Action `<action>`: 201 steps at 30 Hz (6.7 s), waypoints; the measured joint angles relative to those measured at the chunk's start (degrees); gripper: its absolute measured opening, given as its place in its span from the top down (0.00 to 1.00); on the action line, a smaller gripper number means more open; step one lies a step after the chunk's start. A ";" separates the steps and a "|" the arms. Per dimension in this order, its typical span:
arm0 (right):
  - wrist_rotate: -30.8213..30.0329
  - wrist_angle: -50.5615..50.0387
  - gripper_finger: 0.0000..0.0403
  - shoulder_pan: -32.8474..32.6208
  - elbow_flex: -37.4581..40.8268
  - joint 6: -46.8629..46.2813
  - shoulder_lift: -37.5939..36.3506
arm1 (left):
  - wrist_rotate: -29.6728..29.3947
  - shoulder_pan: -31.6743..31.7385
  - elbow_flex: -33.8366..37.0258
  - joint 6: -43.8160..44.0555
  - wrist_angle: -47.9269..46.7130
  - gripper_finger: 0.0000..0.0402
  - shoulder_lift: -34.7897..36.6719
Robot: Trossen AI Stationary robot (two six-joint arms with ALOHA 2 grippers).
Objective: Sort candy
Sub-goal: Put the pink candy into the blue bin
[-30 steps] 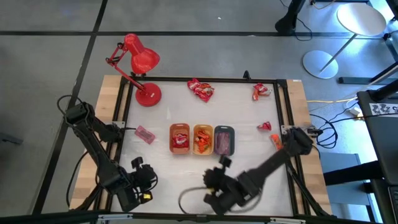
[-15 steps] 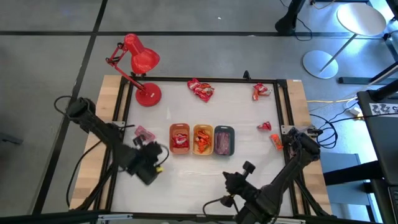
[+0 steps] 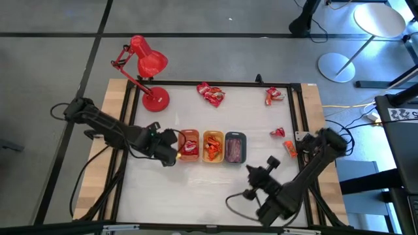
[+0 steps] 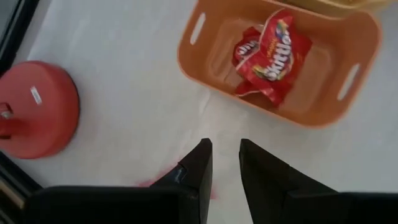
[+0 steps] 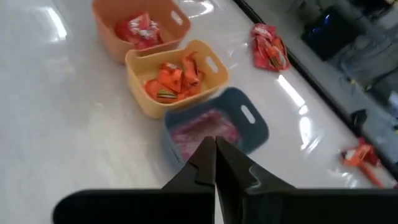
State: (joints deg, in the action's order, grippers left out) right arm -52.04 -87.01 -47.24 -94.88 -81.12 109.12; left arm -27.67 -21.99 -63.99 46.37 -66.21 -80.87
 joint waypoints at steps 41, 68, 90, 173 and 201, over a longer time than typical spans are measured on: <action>-1.37 20.95 1.00 -0.01 34.56 4.92 -27.54 | 20.12 16.54 20.79 16.39 13.28 0.51 -0.14; -1.37 21.41 1.00 -0.01 34.56 5.00 -27.54 | 21.64 16.56 25.91 14.54 17.35 0.79 -0.12; -1.31 21.35 1.00 -0.01 34.56 5.11 -27.54 | 21.24 15.60 19.34 10.19 13.50 1.00 -0.19; -1.47 20.93 1.00 -0.01 34.52 8.32 -27.52 | 8.50 9.94 4.74 4.27 8.82 1.00 -0.05; -1.46 21.56 1.00 -0.01 34.52 8.37 -27.52 | 1.25 5.77 4.09 -37.55 40.15 1.00 -0.38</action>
State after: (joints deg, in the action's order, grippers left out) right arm -53.49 -65.45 -47.24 -60.36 -72.75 81.60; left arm -26.43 -16.22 -59.90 8.82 -26.05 -81.25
